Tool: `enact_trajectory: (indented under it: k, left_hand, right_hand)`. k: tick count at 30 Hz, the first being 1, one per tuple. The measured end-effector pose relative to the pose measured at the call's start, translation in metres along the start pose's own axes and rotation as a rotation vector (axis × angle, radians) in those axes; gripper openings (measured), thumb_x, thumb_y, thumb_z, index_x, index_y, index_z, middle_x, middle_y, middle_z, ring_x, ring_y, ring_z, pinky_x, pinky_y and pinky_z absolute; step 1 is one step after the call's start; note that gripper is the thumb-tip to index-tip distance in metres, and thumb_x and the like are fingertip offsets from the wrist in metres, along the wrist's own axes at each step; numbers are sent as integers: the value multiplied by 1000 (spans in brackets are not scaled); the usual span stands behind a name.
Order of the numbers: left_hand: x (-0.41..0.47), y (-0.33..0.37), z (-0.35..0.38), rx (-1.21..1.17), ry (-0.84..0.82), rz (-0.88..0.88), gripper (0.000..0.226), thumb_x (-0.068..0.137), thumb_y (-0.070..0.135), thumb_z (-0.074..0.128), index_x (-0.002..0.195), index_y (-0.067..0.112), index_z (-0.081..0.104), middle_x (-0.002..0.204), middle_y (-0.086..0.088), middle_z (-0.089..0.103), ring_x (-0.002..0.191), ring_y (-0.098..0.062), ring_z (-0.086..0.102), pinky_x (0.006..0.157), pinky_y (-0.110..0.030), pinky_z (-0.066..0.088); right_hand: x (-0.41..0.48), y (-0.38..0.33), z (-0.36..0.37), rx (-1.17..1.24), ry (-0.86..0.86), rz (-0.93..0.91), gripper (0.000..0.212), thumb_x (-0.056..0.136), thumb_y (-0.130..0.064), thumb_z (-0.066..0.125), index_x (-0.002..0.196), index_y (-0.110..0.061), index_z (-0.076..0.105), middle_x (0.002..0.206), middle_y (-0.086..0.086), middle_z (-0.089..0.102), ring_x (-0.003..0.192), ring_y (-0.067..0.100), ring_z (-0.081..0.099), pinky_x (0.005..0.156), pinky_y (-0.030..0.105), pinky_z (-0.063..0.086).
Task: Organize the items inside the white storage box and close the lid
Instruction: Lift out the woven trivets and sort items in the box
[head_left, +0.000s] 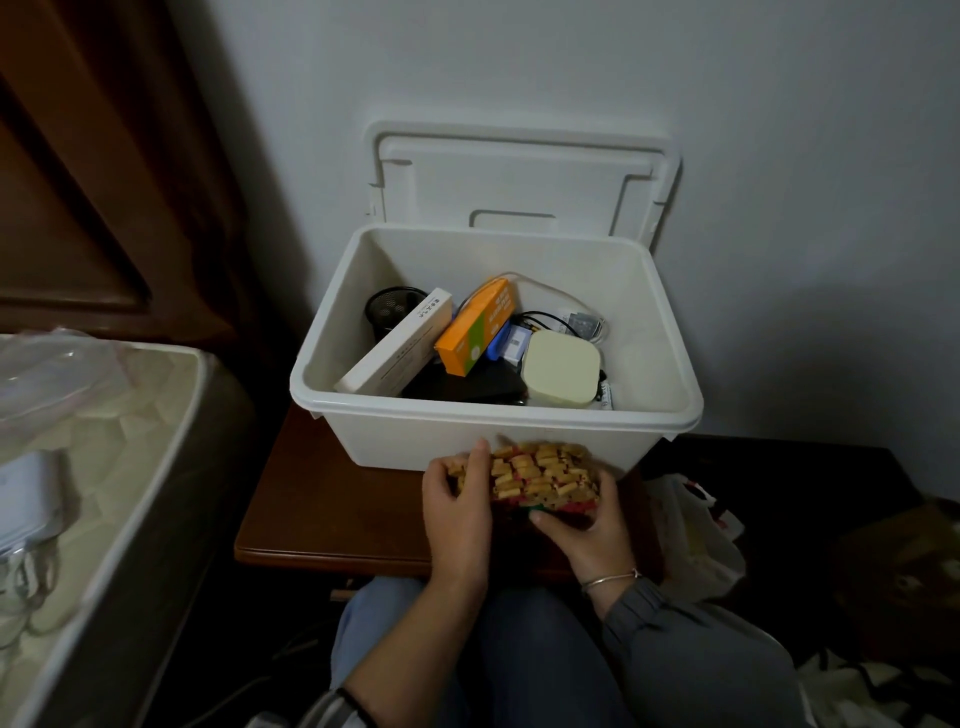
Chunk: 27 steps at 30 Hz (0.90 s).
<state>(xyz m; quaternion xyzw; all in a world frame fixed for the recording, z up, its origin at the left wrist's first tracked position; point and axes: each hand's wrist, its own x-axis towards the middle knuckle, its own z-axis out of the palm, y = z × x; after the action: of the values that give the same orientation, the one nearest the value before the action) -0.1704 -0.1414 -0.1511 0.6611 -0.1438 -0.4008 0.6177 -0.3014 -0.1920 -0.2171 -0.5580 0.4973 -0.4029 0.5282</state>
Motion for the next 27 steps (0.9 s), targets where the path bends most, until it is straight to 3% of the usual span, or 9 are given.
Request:
enact_trajectory:
  k: [3,6,10,13,17,19,21,24,27]
  left_hand:
    - [3,-3,-3,30,65,85,15,93,29,54,88,18,64,102,-10,64,101,-25,60,95,-53,47]
    - [3,-4,-5,106,82,177,26,97,20,42,87,28,64,100,1,60,106,-20,54,99,-48,42]
    - [2,0,-3,144,16,164,21,94,47,43,92,37,61,104,8,59,111,-16,51,101,-39,39]
    - [4,1,-6,183,-12,183,43,78,70,45,97,35,59,105,7,58,107,-10,52,97,-35,42]
    - [6,2,-6,237,25,156,33,86,58,50,100,30,59,107,11,50,111,-10,47,101,-34,38]
    - [7,2,-5,261,59,197,19,89,49,50,96,32,57,104,15,49,111,-11,45,100,-32,36]
    - [6,2,-4,254,68,270,13,91,41,50,97,31,57,104,12,55,110,-13,49,95,-32,41]
    - [5,2,-6,265,56,385,12,96,30,47,99,35,58,103,12,58,106,-5,49,90,-25,40]
    - [5,-1,-12,345,50,440,15,91,48,45,92,37,55,98,16,52,104,5,42,87,-17,32]
  right_hand:
    - [-1,-1,0,-27,24,-47,71,61,5,83,110,-34,49,113,-8,59,102,-4,58,83,4,45]
    - [0,-4,2,-66,16,-85,70,61,3,83,108,-37,52,113,-10,60,102,-8,57,82,2,43]
    - [0,-10,7,-61,53,-113,68,62,0,84,111,-34,52,116,3,62,108,12,59,89,15,46]
    - [-3,-12,10,-122,92,-173,73,60,-2,85,111,-40,47,117,1,57,108,12,56,89,16,43]
    - [-2,-12,8,-214,63,-225,70,60,-8,87,115,-30,49,113,-5,54,105,9,54,85,4,41]
    - [0,-14,6,-220,43,-229,68,59,-9,87,113,-28,51,112,-3,56,104,10,56,86,6,42]
    - [3,-15,4,-203,21,-204,65,59,-11,87,110,-32,52,110,-4,61,103,10,59,86,11,46]
    - [3,-17,3,-169,15,-189,68,58,-10,88,107,-39,52,109,-12,61,102,0,60,84,7,46]
    - [3,-16,5,-123,13,-179,77,57,-5,88,115,-37,48,115,-16,57,106,-9,55,87,6,44]
